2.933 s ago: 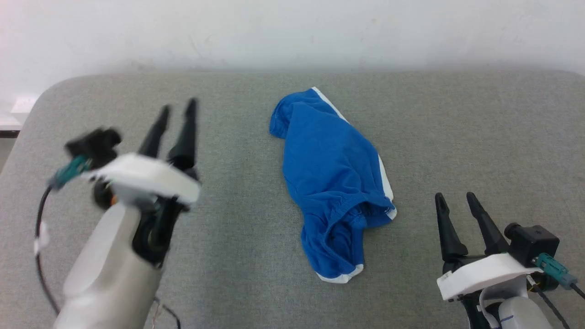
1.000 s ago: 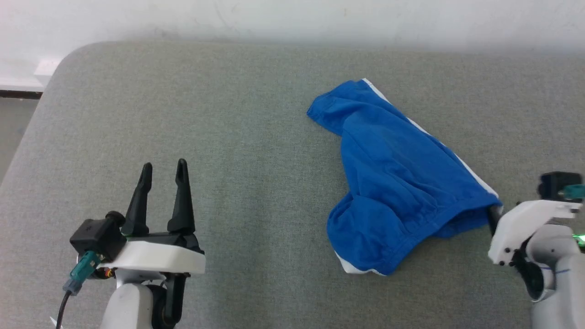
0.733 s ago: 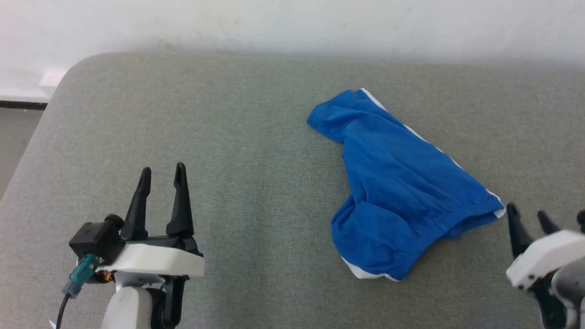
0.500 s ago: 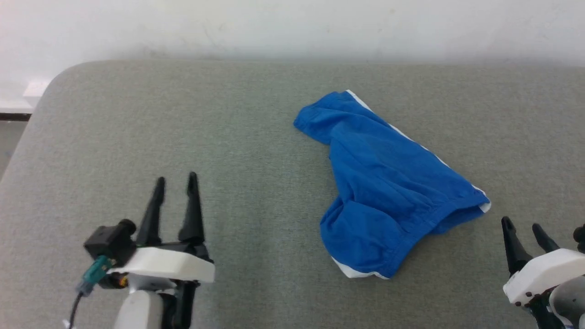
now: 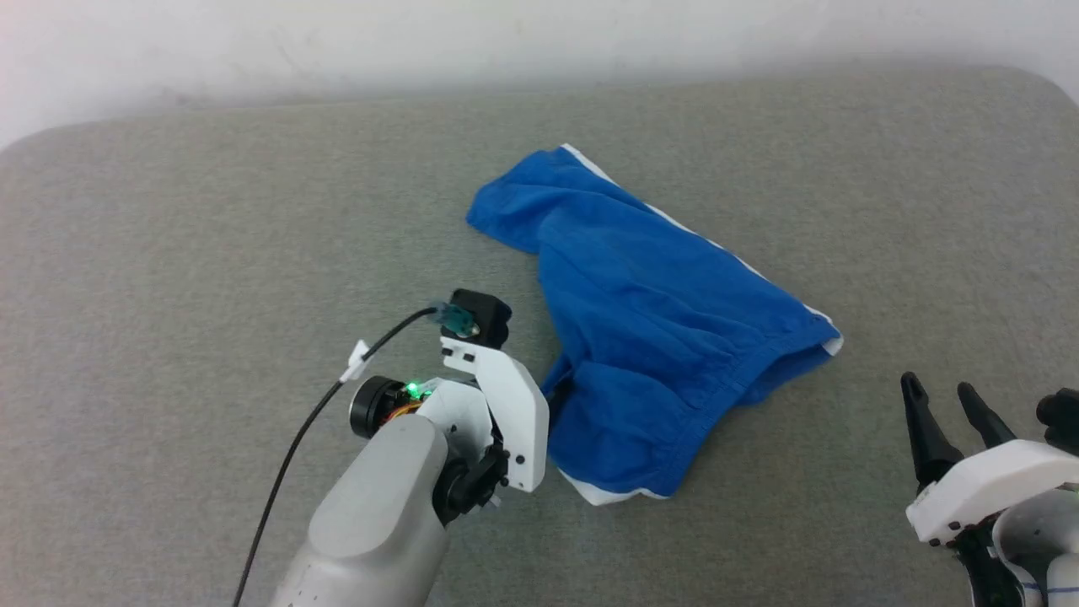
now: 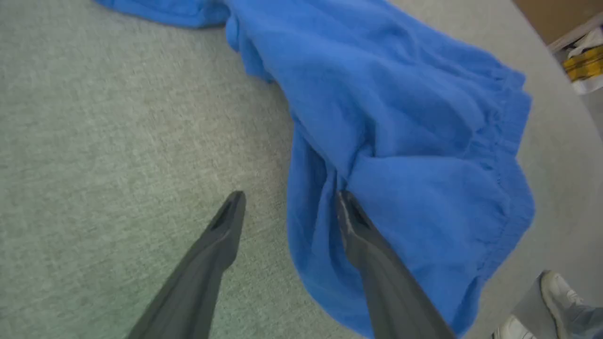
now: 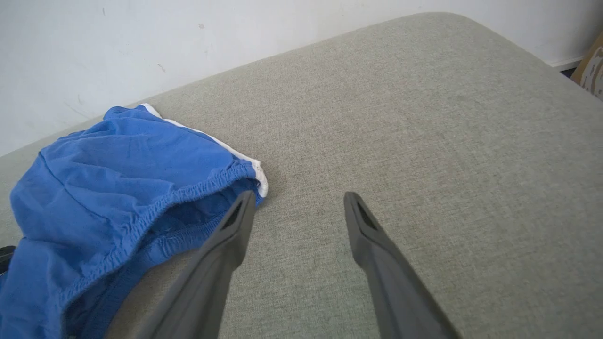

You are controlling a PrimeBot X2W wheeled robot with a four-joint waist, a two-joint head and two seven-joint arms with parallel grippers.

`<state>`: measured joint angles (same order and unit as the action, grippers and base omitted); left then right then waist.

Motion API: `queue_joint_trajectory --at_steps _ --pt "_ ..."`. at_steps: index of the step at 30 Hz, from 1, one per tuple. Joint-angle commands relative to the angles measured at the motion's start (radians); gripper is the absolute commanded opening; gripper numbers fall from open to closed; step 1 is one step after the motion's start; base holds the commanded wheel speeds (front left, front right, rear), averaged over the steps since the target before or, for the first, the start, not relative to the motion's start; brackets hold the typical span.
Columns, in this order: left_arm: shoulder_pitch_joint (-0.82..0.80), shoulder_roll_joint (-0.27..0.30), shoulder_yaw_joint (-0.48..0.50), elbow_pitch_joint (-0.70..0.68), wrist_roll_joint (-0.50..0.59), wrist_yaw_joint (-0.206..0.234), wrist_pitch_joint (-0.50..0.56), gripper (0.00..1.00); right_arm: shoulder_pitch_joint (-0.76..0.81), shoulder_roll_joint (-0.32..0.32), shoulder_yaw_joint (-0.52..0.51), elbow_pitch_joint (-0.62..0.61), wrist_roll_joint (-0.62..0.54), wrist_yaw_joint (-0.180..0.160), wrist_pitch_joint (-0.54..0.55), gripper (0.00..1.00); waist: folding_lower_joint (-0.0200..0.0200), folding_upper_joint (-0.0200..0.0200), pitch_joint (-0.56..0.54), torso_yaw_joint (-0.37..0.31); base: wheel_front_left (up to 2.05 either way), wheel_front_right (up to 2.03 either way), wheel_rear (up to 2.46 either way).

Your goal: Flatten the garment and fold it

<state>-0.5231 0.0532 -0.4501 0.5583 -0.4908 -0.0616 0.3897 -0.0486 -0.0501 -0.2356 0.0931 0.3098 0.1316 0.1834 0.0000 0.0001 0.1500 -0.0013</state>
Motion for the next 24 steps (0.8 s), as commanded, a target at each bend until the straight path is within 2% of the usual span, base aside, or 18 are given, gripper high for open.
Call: queue_joint_trajectory --at_steps 1,5,6,7,8,13,17,20,24 --pt "-0.023 0.008 -0.021 0.025 0.023 0.007 0.028 1.00 -0.016 0.000 0.003 0.005 0.008 -0.001 -0.007 1.00 0.0000 -0.0001 0.023 -0.039 0.00 0.00 0.00" --pt "-0.024 0.006 -0.059 0.083 0.016 -0.013 0.077 1.00 -0.022 0.000 -0.012 0.009 -0.007 -0.001 -0.010 1.00 0.0000 -0.0001 0.028 -0.054 0.00 0.00 0.00" --pt "-0.019 0.005 -0.065 0.093 0.007 -0.020 0.086 0.79 -0.025 0.000 -0.015 0.009 -0.009 -0.001 -0.010 1.00 0.0000 -0.0001 0.028 -0.056 0.00 0.00 0.00" --pt "-0.013 0.004 -0.071 0.100 -0.006 -0.028 0.094 0.07 -0.026 0.000 -0.018 0.009 -0.011 -0.001 -0.010 1.00 0.0000 -0.0001 0.028 -0.056 0.00 0.00 0.00" --pt "-0.006 0.003 -0.077 0.105 -0.023 -0.036 0.103 0.00 -0.027 0.000 -0.022 0.009 -0.012 -0.001 -0.011 1.00 0.0000 -0.0001 0.028 -0.055 0.00 0.00 0.00" --pt "0.019 0.000 -0.127 0.084 -0.110 -0.062 0.178 0.00 -0.028 0.000 -0.023 0.007 -0.016 -0.001 -0.013 1.00 0.0000 -0.0001 0.026 -0.027 0.00 0.00 0.00" --pt "0.074 -0.002 -0.239 -0.019 -0.241 -0.068 0.310 0.00 -0.033 0.000 -0.004 0.012 -0.011 -0.001 -0.013 1.00 0.0000 -0.0001 0.028 0.001 0.00 0.00 0.00" --pt "0.118 0.027 -0.331 -0.121 -0.335 -0.069 0.394 0.00 -0.043 0.000 0.014 0.018 -0.006 -0.001 -0.014 1.00 0.0000 -0.0001 0.030 0.013 0.00 0.00 0.00" --pt "0.156 0.072 -0.391 -0.204 -0.401 -0.069 0.431 0.00 -0.054 0.000 0.029 0.025 -0.008 -0.001 -0.016 1.00 0.0000 -0.0001 0.034 0.024 0.00 0.00 0.00"
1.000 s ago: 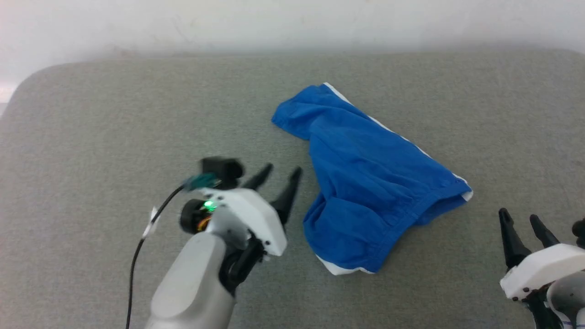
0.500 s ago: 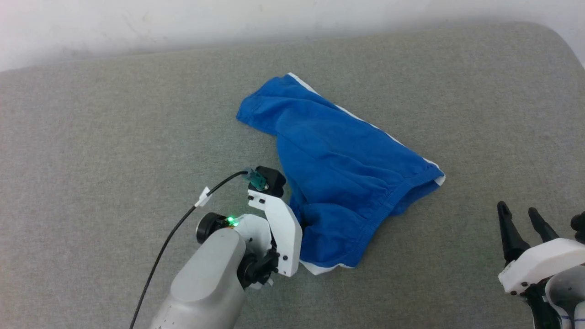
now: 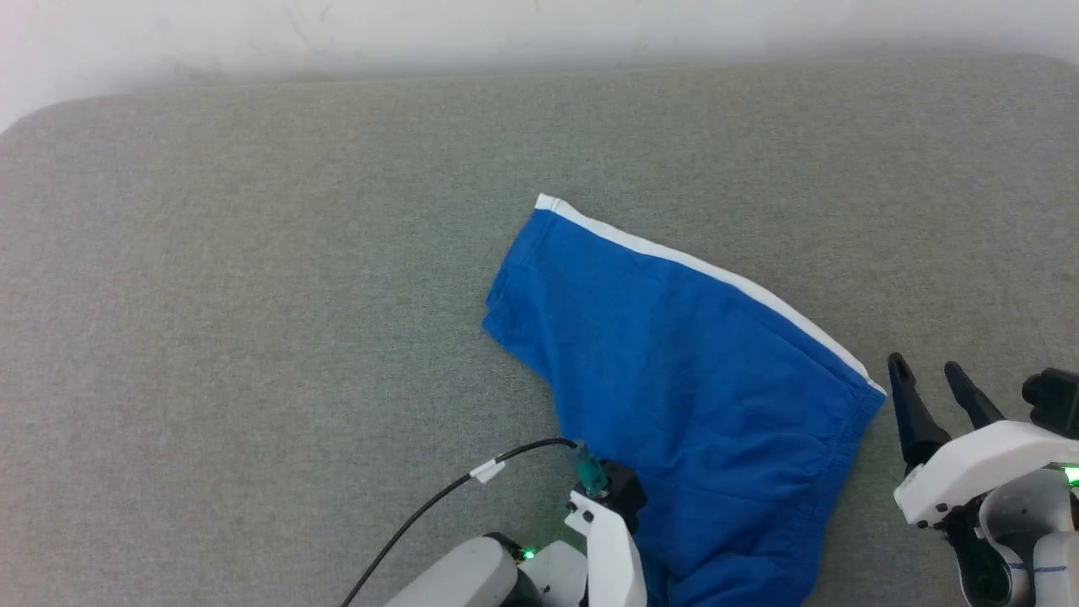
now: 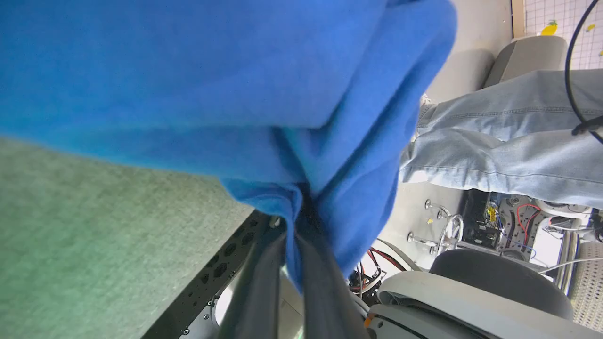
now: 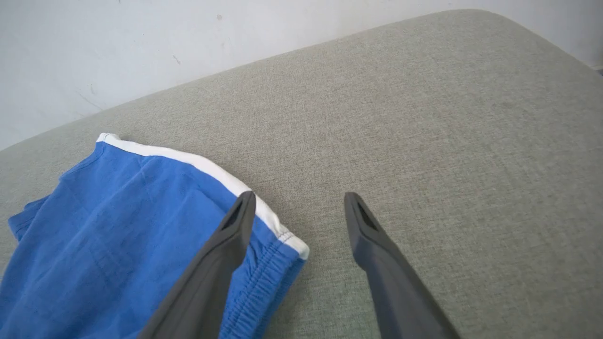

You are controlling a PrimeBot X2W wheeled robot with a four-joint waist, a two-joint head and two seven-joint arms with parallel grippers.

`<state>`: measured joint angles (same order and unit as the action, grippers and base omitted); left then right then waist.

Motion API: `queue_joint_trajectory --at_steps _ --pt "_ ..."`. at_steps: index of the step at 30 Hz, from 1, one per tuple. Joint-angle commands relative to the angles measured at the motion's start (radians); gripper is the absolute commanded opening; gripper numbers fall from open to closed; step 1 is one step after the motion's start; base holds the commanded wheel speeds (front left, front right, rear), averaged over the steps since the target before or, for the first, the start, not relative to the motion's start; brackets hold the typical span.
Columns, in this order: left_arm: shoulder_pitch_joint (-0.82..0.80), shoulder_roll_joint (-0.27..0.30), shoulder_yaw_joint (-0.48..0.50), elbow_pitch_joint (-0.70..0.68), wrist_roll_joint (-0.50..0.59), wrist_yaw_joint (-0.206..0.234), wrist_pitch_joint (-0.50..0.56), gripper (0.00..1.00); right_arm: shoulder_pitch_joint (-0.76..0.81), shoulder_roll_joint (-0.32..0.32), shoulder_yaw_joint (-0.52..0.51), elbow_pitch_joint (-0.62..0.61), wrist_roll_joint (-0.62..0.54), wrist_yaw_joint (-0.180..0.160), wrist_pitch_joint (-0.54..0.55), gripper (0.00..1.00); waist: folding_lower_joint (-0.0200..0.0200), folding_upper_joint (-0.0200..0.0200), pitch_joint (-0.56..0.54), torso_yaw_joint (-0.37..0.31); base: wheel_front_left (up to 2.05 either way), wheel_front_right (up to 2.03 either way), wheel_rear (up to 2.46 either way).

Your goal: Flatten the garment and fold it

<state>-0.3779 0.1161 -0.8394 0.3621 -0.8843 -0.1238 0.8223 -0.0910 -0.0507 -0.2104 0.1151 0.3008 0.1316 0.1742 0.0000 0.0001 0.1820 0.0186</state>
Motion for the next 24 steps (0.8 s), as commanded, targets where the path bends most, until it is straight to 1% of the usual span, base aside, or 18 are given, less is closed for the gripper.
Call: queue_joint_trajectory --at_steps 1,2,3,4,6,8,12,15,18,21,22,24 --pt "0.016 0.015 -0.002 -0.018 -0.016 -0.007 -0.009 0.00 -0.013 0.001 0.006 0.005 0.001 -0.001 -0.008 1.00 0.0000 -0.0001 0.002 0.006 0.00 0.00 0.00" --pt "0.021 0.021 0.000 -0.023 -0.023 -0.007 -0.015 0.95 -0.013 0.001 0.007 0.007 0.000 -0.001 -0.009 1.00 0.0000 -0.0001 0.000 0.008 0.00 0.00 0.00" --pt "0.023 0.024 0.011 -0.029 -0.028 -0.007 -0.029 1.00 -0.012 0.001 0.007 0.008 0.000 -0.001 -0.009 1.00 0.0000 -0.0001 -0.001 0.010 0.00 0.00 0.00" --pt "0.024 0.025 0.029 -0.035 -0.034 -0.001 -0.048 1.00 -0.012 0.001 0.007 0.010 0.000 -0.001 -0.010 1.00 0.0000 -0.0001 -0.002 0.012 0.00 0.00 0.00" --pt "0.017 0.036 0.071 -0.053 -0.031 0.023 -0.097 1.00 -0.009 0.001 0.008 0.013 -0.001 -0.001 -0.012 1.00 0.0000 -0.0001 -0.006 0.014 0.00 0.00 0.00" --pt "0.001 0.059 0.117 -0.078 -0.004 0.064 -0.155 1.00 -0.007 0.001 0.007 0.016 -0.001 -0.001 -0.013 1.00 0.0000 -0.0001 -0.010 0.019 0.00 0.00 0.00" --pt "-0.040 0.133 0.196 -0.126 0.080 0.163 -0.253 1.00 -0.005 0.001 0.012 0.020 0.000 -0.001 -0.013 1.00 0.0000 -0.0001 -0.019 0.023 0.00 0.00 0.00" --pt "-0.085 0.172 0.245 -0.151 0.132 0.210 -0.316 1.00 -0.007 0.001 0.016 0.020 0.001 -0.001 -0.012 1.00 0.0000 -0.0001 -0.021 0.022 0.00 0.00 0.00" --pt "-0.126 0.183 0.264 -0.148 0.162 0.227 -0.348 1.00 -0.009 0.001 0.022 0.018 0.002 -0.001 -0.012 1.00 0.0000 -0.0001 -0.017 0.017 0.00 0.00 0.00" --pt "-0.204 0.183 0.262 -0.104 0.224 0.236 -0.401 1.00 -0.014 0.001 0.032 0.015 0.006 -0.001 -0.014 1.00 0.0000 -0.0001 -0.002 -0.001 0.00 0.00 0.00" --pt "-0.227 0.173 0.251 -0.077 0.234 0.228 -0.405 1.00 -0.014 0.001 0.034 0.017 0.008 -0.001 -0.015 1.00 0.0000 -0.0001 0.003 -0.009 0.00 0.00 0.00" --pt "-0.294 0.153 0.212 0.036 0.274 0.209 -0.398 1.00 -0.019 0.001 0.048 0.021 0.018 -0.001 -0.019 1.00 0.0000 -0.0001 0.023 -0.041 0.00 0.00 0.00"
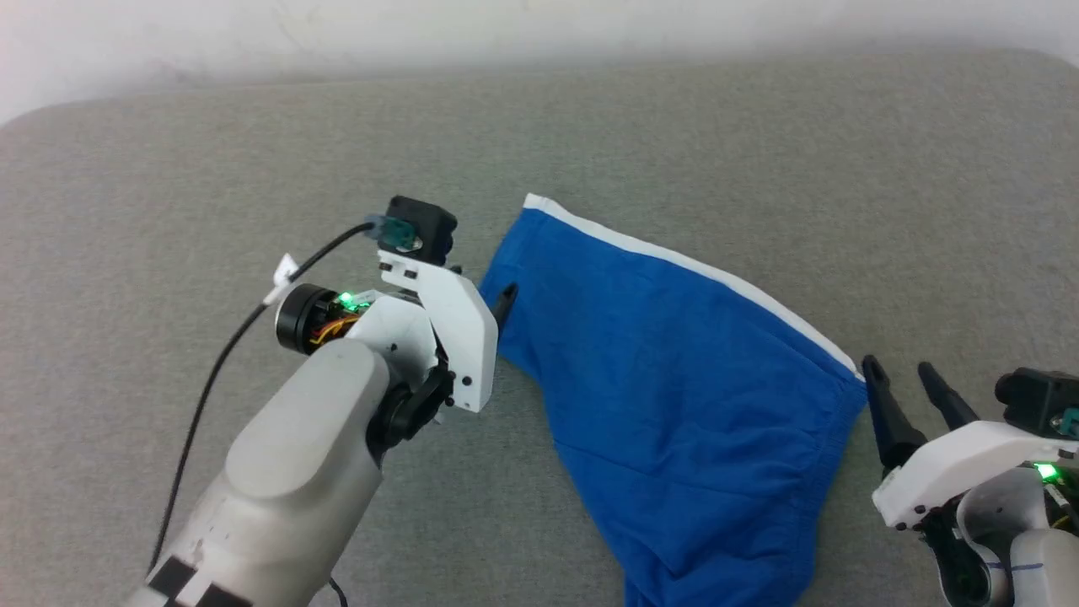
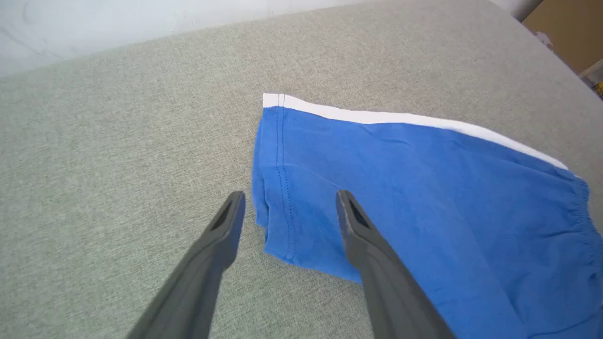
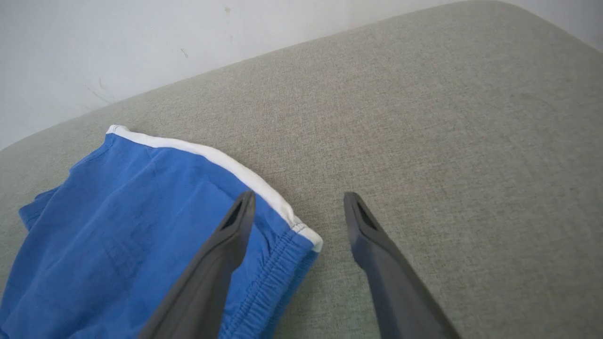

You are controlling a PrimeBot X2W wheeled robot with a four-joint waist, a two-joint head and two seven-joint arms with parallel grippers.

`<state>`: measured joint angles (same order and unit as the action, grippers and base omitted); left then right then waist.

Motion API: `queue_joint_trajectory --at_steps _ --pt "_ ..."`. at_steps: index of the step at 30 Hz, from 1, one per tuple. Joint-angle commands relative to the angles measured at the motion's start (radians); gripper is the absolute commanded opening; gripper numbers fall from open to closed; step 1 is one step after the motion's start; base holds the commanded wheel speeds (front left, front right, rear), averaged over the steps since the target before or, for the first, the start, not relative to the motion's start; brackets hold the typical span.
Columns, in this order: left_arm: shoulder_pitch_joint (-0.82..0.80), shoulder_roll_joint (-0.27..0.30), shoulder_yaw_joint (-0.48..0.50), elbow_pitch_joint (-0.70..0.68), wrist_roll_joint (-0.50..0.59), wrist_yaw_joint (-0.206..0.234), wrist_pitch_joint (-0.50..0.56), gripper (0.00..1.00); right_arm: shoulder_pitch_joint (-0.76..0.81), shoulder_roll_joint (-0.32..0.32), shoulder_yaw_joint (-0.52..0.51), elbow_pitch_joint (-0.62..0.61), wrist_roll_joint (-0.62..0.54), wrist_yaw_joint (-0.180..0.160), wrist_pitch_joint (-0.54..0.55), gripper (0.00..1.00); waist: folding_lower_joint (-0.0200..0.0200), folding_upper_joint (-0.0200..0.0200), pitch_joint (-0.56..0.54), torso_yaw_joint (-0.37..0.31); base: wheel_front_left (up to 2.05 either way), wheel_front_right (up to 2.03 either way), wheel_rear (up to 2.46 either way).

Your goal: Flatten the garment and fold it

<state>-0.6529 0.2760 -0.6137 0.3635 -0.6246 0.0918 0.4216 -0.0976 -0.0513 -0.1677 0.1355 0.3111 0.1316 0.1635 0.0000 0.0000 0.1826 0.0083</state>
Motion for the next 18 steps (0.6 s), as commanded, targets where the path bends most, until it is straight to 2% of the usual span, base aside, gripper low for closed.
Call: queue_joint_trajectory --at_steps 1,2,4,7,10,12,14,18 --pt "-0.038 -0.010 -0.028 0.080 0.026 -0.010 0.017 1.00 -0.014 0.001 0.008 0.004 0.011 -0.001 -0.011 1.00 0.0000 0.0000 0.027 -0.041 0.00 0.00 0.00" --pt "-0.038 -0.010 -0.028 0.080 0.026 -0.010 0.017 1.00 -0.014 0.001 0.008 0.004 0.011 -0.001 -0.011 1.00 0.0000 0.0000 0.027 -0.041 0.00 0.00 0.00" --pt "-0.085 -0.026 -0.059 0.197 0.042 -0.019 0.066 1.00 -0.011 0.001 0.007 0.012 0.013 -0.001 -0.021 1.00 0.0000 0.0000 0.039 -0.065 0.00 0.00 0.00" --pt "-0.113 -0.028 -0.083 0.295 0.049 -0.025 0.134 1.00 -0.010 0.001 0.015 0.018 0.015 -0.001 -0.027 1.00 0.0000 0.0000 0.044 -0.089 0.00 0.00 0.00" --pt "-0.120 -0.032 -0.092 0.335 0.041 -0.044 0.164 1.00 -0.009 0.001 0.017 0.022 0.019 -0.001 -0.032 1.00 0.0000 0.0000 0.045 -0.096 0.00 0.00 0.00" --pt "-0.122 -0.038 -0.092 0.361 0.026 -0.059 0.177 0.00 -0.007 0.001 0.014 0.026 0.021 -0.001 -0.038 1.00 0.0000 0.0000 0.044 -0.095 0.00 0.00 0.00" --pt "-0.122 -0.045 -0.080 0.378 0.004 -0.070 0.178 0.00 -0.003 0.001 0.010 0.031 0.021 -0.001 -0.041 1.00 0.0000 0.0000 0.040 -0.085 0.00 0.00 0.00" --pt "-0.126 -0.056 0.009 0.379 -0.074 -0.066 0.099 0.00 -0.003 0.001 0.007 0.038 0.021 -0.001 -0.044 1.00 0.0000 0.0000 0.027 -0.051 0.00 0.00 0.00"
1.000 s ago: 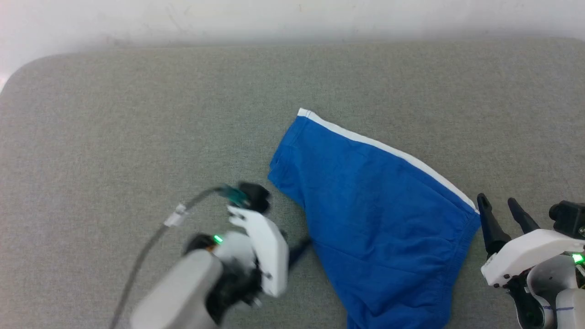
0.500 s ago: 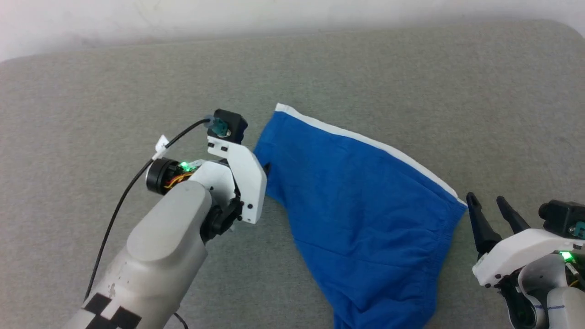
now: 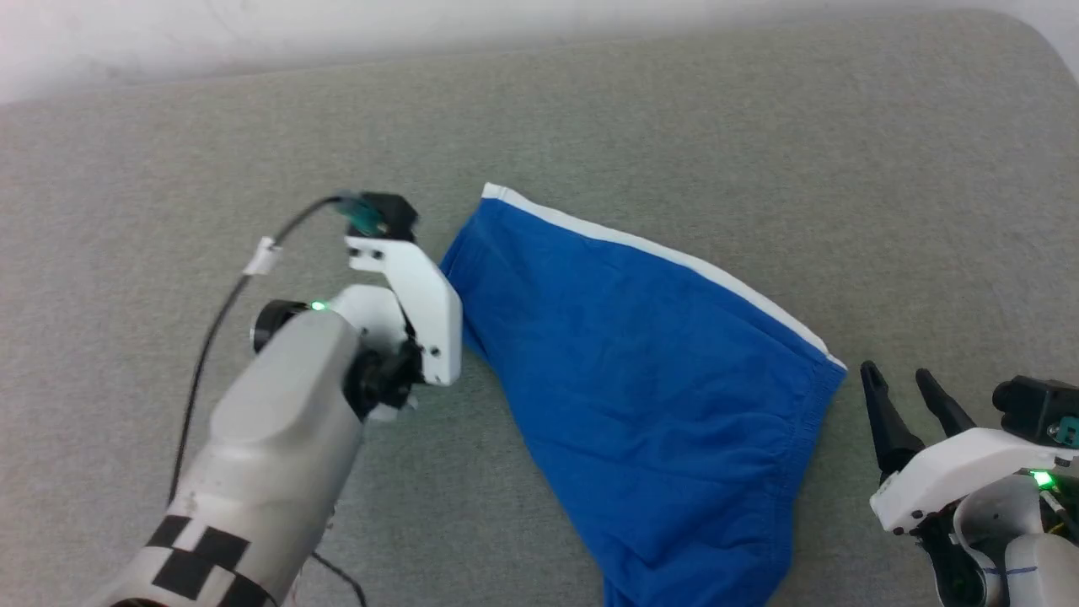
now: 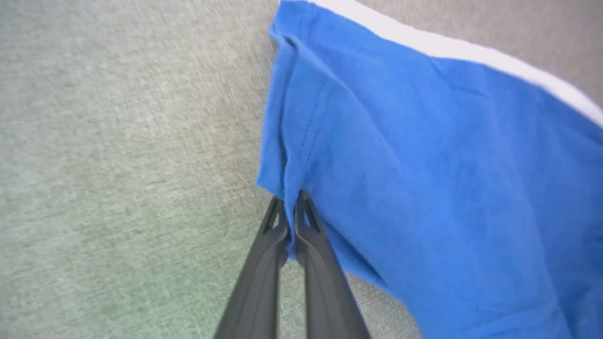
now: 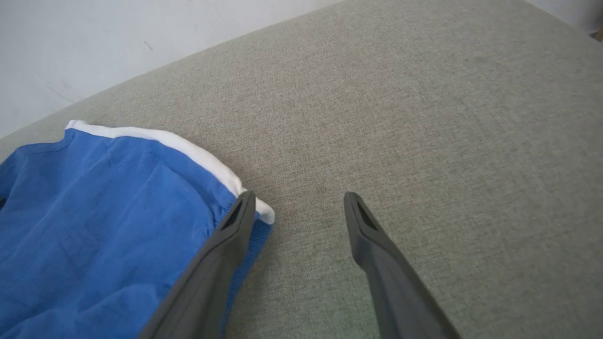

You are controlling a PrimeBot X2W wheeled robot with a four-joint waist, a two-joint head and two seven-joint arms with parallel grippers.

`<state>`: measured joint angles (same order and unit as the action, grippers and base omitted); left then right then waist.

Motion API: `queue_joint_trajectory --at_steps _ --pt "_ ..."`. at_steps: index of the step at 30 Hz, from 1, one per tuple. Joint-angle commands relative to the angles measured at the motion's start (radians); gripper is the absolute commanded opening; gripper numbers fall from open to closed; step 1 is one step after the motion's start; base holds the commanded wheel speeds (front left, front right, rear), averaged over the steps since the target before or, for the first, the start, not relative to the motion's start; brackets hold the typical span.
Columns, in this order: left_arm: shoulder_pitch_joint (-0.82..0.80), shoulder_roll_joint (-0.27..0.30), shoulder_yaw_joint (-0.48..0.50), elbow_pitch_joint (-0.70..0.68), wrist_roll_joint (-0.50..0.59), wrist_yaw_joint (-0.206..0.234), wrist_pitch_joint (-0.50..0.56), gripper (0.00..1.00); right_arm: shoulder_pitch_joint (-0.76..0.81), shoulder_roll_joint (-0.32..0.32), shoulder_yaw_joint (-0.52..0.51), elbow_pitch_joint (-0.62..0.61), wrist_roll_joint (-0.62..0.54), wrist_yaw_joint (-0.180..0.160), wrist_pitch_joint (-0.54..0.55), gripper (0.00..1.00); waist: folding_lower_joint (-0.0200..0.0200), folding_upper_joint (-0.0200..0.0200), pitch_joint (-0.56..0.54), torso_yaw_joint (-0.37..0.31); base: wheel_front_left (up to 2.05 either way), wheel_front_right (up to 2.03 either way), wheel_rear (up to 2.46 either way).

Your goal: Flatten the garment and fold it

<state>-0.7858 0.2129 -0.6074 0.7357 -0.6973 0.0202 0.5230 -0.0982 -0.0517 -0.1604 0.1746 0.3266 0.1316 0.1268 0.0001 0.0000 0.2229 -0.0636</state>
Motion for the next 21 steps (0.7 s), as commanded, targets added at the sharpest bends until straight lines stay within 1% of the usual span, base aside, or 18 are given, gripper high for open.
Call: queue_joint_trajectory --at_steps 1,4,6,9,11,14,16,18,21 --pt "0.007 0.008 0.031 0.004 -0.022 0.009 -0.029 0.00 -0.003 0.001 0.000 0.000 0.004 -0.001 -0.007 1.00 -0.0001 0.0000 -0.019 0.030 0.00 0.00 0.00" --pt "0.021 0.023 0.113 -0.020 -0.082 0.014 -0.105 0.00 -0.005 0.001 0.002 0.001 0.000 -0.001 -0.006 1.00 -0.0001 0.0000 -0.037 0.058 0.00 0.00 0.00" --pt "0.049 0.046 0.151 -0.048 -0.106 0.014 -0.149 0.00 -0.005 0.001 0.002 -0.001 -0.003 -0.001 -0.003 1.00 -0.0001 0.0000 -0.048 0.077 0.00 0.00 0.00" --pt "0.122 0.090 0.183 -0.102 -0.118 0.023 -0.194 0.00 0.000 0.001 -0.003 -0.002 -0.006 -0.001 0.001 1.00 -0.0001 0.0000 -0.063 0.109 0.00 0.00 0.00" --pt "0.190 0.116 0.205 -0.152 -0.133 0.037 -0.214 0.00 0.005 0.001 -0.007 -0.005 -0.009 -0.001 0.005 1.00 -0.0001 0.0000 -0.070 0.129 0.00 0.00 0.00" --pt "0.319 0.150 0.236 -0.242 -0.155 0.075 -0.232 0.00 0.013 0.001 -0.016 -0.010 -0.013 -0.001 0.010 1.00 -0.0001 0.0000 -0.076 0.160 0.00 0.00 0.00" --pt "0.415 0.160 0.248 -0.315 -0.171 0.108 -0.234 0.00 0.015 0.001 -0.018 -0.015 -0.016 -0.001 0.014 1.00 -0.0001 0.0000 -0.075 0.180 0.00 0.00 0.00" --pt "0.516 0.162 0.255 -0.387 -0.189 0.141 -0.229 0.00 0.013 0.001 -0.015 -0.019 -0.016 -0.001 0.017 1.00 -0.0001 0.0000 -0.075 0.192 0.00 0.00 0.00" --pt "0.644 0.156 0.244 -0.482 -0.215 0.185 -0.194 0.00 0.010 0.001 -0.014 -0.022 -0.014 -0.001 0.018 1.00 -0.0001 0.0000 -0.073 0.214 0.00 0.00 0.00"
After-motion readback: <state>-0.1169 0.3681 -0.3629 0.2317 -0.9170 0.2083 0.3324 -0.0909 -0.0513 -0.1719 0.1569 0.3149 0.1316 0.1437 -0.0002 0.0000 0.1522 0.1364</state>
